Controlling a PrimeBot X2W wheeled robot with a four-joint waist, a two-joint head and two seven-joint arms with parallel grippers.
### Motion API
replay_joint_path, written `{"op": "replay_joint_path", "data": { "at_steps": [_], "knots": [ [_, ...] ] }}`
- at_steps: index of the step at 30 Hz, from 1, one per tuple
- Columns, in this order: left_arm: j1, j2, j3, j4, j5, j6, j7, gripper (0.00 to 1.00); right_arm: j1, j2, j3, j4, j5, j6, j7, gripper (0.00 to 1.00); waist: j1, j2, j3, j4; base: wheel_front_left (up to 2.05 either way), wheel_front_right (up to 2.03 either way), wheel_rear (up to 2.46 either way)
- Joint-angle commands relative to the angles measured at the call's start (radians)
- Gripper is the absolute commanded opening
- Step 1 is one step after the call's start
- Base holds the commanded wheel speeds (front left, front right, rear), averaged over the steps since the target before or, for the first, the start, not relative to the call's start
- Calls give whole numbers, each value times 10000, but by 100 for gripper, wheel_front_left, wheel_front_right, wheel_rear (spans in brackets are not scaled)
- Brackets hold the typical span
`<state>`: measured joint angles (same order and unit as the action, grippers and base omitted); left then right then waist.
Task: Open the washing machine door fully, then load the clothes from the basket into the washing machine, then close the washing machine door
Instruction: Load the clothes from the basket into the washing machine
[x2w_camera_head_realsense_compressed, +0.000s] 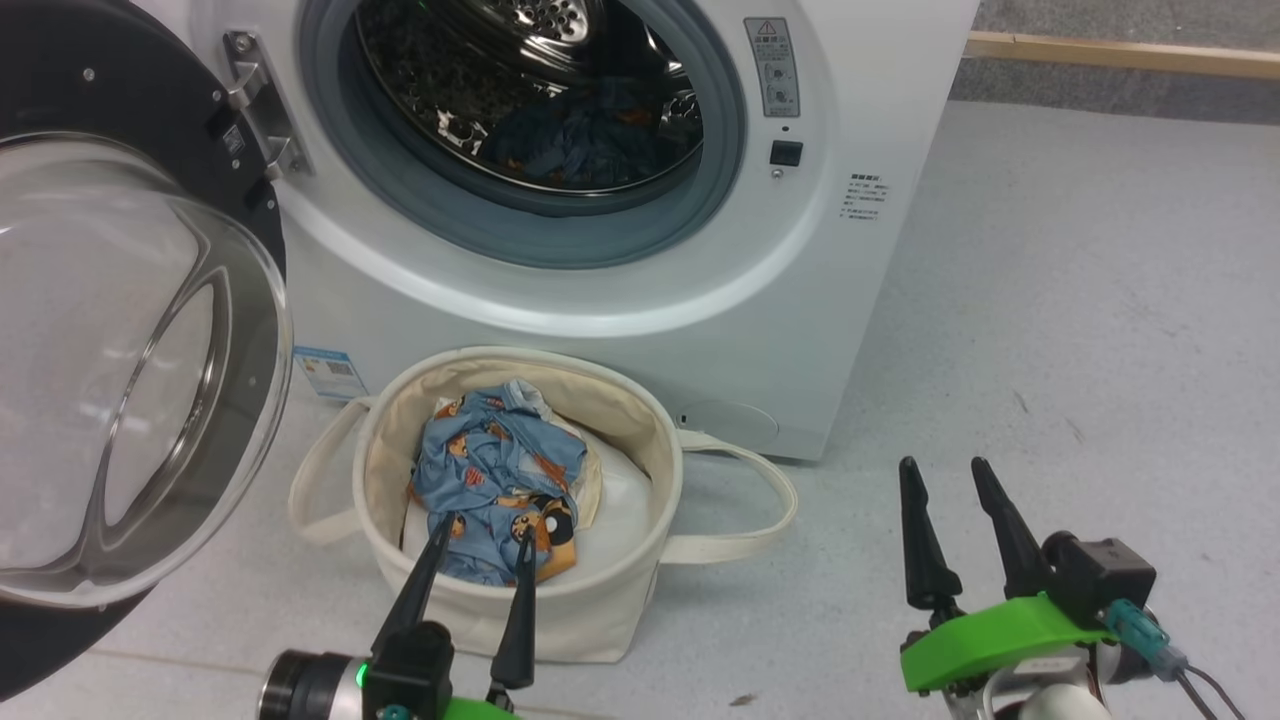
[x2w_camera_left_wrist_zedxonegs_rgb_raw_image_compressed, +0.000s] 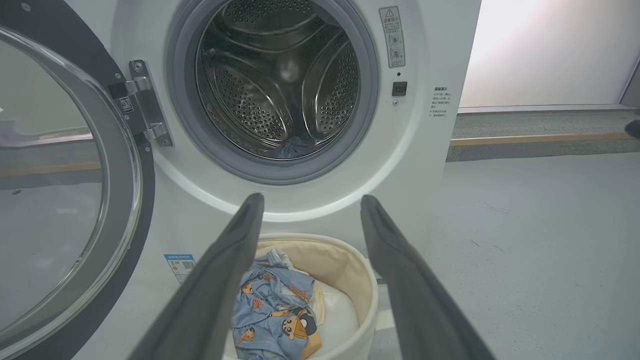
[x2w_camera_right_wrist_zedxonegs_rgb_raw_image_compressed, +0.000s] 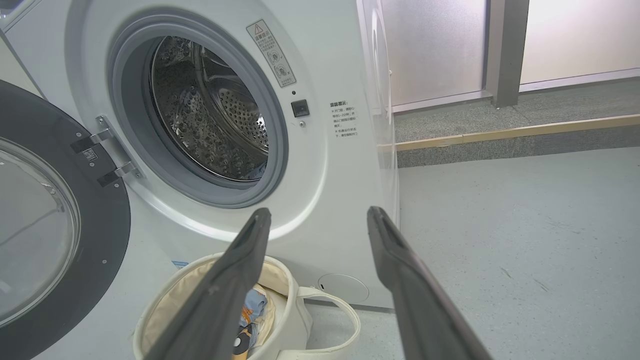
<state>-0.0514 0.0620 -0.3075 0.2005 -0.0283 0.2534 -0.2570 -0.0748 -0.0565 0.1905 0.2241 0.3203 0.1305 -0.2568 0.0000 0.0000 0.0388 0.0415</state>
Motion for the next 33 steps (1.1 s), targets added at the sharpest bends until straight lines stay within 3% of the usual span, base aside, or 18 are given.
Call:
{"op": "replay_joint_path", "data": {
  "at_steps": [1,7,11,24,33],
  "knots": [
    [-386,-63,327,-224,69,-53,-47,100,-324,62,261,-380,54,2,-49,100,0,0,57,-5,0,0,0],
    [-762,-19,261,285,153,-194,-47,100,-517,62,305,-564,-35,2,-49,100,0,0,557,-14,0,0,0],
    [-1290,4,342,1559,-8,-410,-47,100,-747,62,388,-822,-114,2,-49,100,0,0,1195,-62,0,0,0],
    [-4749,-97,111,4573,-300,-791,-47,100,-1614,61,48,-2788,-784,2,-49,100,0,0,4742,-226,0,0,0],
    [-7278,-115,-189,6747,-795,-820,-47,100,-2034,-410,-248,-4134,-914,2,-49,100,0,0,6627,-330,0,0,0]
  ]
}}
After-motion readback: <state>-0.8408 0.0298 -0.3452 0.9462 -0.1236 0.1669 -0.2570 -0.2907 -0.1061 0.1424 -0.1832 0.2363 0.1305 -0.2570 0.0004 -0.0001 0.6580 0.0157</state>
